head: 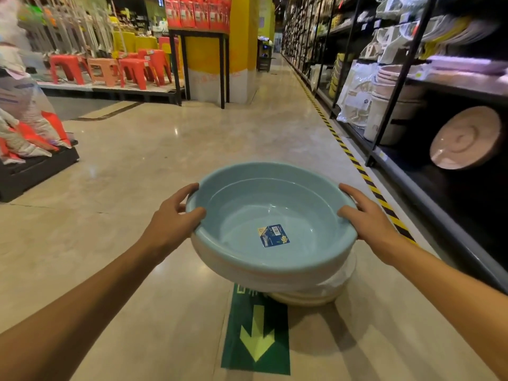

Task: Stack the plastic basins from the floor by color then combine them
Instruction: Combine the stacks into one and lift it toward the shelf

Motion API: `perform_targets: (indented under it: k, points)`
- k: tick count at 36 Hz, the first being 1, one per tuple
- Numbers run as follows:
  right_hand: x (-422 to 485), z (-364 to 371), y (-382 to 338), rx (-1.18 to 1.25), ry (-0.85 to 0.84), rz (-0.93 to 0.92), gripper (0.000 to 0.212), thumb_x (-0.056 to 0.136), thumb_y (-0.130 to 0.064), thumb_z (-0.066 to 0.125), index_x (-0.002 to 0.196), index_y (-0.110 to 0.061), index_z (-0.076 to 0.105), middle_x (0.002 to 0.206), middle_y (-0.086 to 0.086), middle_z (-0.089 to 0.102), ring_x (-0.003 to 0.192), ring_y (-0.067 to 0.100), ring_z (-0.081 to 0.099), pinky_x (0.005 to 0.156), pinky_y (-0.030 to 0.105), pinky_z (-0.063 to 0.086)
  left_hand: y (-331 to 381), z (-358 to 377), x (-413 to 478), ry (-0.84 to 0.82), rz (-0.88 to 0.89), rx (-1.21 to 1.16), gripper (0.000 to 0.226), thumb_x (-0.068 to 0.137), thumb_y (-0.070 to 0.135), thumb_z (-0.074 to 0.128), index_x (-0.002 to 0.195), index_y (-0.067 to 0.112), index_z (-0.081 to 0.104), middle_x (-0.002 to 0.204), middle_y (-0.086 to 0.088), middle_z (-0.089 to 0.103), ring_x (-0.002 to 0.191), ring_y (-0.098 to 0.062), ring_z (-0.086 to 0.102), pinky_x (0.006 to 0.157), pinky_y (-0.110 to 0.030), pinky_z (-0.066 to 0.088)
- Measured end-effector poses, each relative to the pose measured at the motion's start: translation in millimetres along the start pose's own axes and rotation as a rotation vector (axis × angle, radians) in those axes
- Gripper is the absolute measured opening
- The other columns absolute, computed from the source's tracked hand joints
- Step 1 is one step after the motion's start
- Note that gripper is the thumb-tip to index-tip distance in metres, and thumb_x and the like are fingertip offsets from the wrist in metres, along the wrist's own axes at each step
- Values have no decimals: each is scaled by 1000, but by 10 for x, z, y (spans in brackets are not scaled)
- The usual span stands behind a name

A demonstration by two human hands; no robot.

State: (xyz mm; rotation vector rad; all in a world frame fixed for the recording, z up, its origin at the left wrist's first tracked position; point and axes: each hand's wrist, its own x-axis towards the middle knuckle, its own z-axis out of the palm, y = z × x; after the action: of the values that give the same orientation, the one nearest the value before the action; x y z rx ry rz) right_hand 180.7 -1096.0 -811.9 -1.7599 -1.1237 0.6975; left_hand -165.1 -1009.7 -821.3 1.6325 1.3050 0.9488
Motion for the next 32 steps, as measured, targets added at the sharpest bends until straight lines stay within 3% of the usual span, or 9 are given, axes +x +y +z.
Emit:
perform_targets:
  k: [11,16,23,28,32]
  points:
    - [574,-502,631,-16,82,15,61,93,-12,53,148,-37,43,125,-3,56,89,22,67,62,38,56,-119,977,571,-61,7,-20,67,76,30,61,140,45,46,124,0,62,101,-25,67,78,-43,62]
    - [852,-539,984,-43,86,8,61,94,-12,52,149,-36,42,124,-11,49,92,8,60,66,36,56,-286,1296,803,-68,14,15,65,78,34,63,138,49,45,127,3,60,107,-25,64,82,-47,61]
    - [1154,-429,1481,-51,54,-7,62,93,-14,54,150,-38,41,129,-14,52,99,2,58,65,25,51,-557,1592,945,-52,-28,17,73,73,32,59,143,40,44,125,-3,61,105,-27,64,83,-46,60]
    - [1279,-316,1737,-62,28,-3,62,93,-17,55,150,-40,41,131,-17,51,111,12,56,78,26,48,-782,1686,947,-41,-67,8,74,72,30,59,143,40,45,123,-3,62,100,-21,66,75,-35,60]
    - [1318,-222,1890,-72,-3,9,63,94,-18,55,151,-40,39,131,-19,48,113,11,53,83,28,46,-941,1752,928,-48,-91,27,74,73,30,59,145,40,43,126,0,59,105,-23,64,81,-40,61]
